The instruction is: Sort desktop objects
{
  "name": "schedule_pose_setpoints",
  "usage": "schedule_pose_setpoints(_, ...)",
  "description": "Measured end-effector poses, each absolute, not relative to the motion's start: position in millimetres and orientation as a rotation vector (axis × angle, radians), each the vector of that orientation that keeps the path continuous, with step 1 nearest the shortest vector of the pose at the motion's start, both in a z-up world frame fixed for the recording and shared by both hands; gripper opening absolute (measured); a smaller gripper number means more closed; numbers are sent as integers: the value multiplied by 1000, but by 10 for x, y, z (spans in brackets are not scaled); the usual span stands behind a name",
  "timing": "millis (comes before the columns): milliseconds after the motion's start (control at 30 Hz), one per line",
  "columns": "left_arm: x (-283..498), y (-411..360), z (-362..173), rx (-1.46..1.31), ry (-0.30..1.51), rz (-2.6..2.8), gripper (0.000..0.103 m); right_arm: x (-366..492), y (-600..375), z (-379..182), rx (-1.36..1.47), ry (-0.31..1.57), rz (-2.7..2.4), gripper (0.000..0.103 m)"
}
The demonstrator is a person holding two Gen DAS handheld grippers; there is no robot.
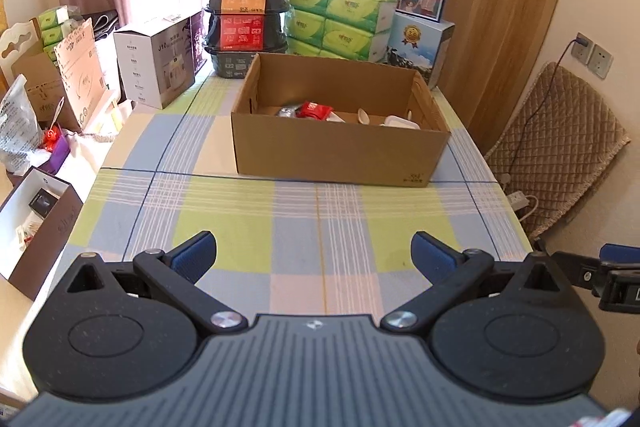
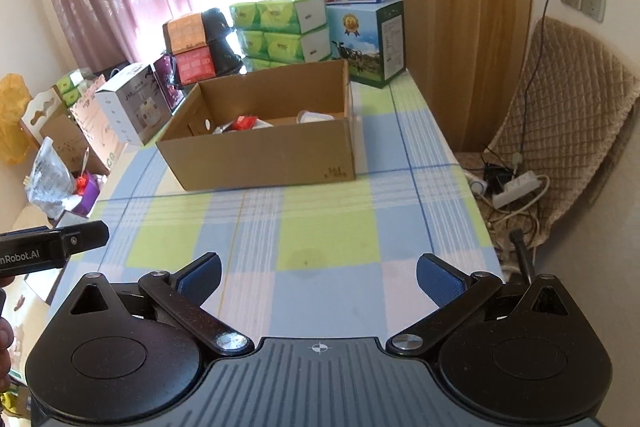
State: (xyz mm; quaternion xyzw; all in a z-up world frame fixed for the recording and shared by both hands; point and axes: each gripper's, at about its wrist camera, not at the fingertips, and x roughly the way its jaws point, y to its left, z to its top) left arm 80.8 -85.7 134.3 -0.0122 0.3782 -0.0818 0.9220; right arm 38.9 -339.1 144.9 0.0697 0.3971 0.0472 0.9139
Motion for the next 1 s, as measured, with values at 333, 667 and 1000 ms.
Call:
schedule_pose_setpoints(333,421,-858,1342,-4,773,-144,102,67,-3451,1535,143,799,100,101)
schedule_pose_setpoints(667,242,-904,1324,14,774,-150,102,-80,-3399,1554,97,775,98,101)
schedule_pose_setpoints(1000,254,-901,1274,7,779,-160,102,-64,-3378,1486,78,784,85,101)
